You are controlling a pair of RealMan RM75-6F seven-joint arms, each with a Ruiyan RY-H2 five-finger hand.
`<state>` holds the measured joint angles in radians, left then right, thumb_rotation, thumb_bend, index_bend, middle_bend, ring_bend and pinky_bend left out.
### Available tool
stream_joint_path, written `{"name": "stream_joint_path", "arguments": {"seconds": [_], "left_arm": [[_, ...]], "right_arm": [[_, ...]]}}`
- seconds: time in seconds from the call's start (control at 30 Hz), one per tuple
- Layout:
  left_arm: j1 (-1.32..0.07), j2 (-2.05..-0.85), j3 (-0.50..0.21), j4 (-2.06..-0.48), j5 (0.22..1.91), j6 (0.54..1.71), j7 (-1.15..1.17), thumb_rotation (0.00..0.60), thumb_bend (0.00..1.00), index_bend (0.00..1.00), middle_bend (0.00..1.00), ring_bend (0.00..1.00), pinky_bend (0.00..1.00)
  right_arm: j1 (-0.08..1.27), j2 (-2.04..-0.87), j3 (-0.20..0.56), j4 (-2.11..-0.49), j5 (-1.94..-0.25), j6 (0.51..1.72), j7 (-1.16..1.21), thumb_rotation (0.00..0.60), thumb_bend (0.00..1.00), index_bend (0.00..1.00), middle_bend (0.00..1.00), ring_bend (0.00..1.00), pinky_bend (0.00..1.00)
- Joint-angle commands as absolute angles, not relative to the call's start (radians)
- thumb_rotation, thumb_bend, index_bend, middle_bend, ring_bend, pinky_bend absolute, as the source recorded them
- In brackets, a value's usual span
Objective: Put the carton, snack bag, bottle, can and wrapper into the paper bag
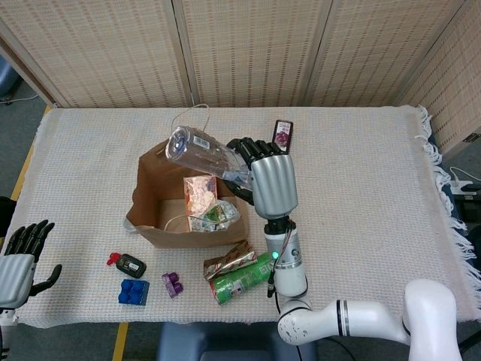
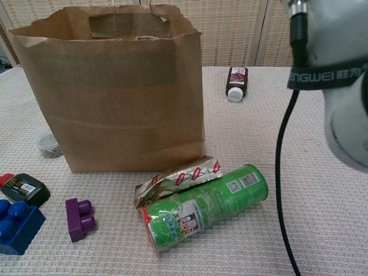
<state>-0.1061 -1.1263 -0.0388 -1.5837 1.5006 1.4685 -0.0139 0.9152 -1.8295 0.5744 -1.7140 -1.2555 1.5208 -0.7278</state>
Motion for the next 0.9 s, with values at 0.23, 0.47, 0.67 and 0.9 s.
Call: {"name": "stream_joint_path", "arguments": {"seconds": [0.23,0.47,0.67,0.9], "left_arm": [[-0.105,-1.128,-0.039,-1.585,1.499,1.471,-0.011,0.6,0.37,0.0,0.0,0.0,0.0],[-0.105,-1.128,-0.039,-1.584,1.499,1.471,-0.009,0.6,0.37,0.0,0.0,0.0,0.0],[-0.104,-1.127,-0.039,-1.582,1.5,1.471,-0.015,0.6,0.36,0.0,0.0,0.0,0.0],[-0.105,-1.125,-0.037,-1.579,1.503,1.471,-0.024,0.6,0.37,0.0,0.0,0.0,0.0]], "right_arm": [[1.01,-1.953,0.609,-1.573,-1.229,1.526,-0.701,0.6,0.26,0.58,0.54,0.52,0.62],[1.086,-2.024,0.649,-1.434,-1.221,1.514,-0.653,0.6,0.26,0.57,0.54,0.51,0.62],[1.155,-2.091,0.695,-1.348,-1.198,1.516,-0.612,0.6,0.26,0.57,0.54,0.51,0.62],[1.187,-2.13,0.673,-1.283,-1.196,1.504,-0.584,0.6,0.26,0.55,0.54,0.5,0.62]]}}
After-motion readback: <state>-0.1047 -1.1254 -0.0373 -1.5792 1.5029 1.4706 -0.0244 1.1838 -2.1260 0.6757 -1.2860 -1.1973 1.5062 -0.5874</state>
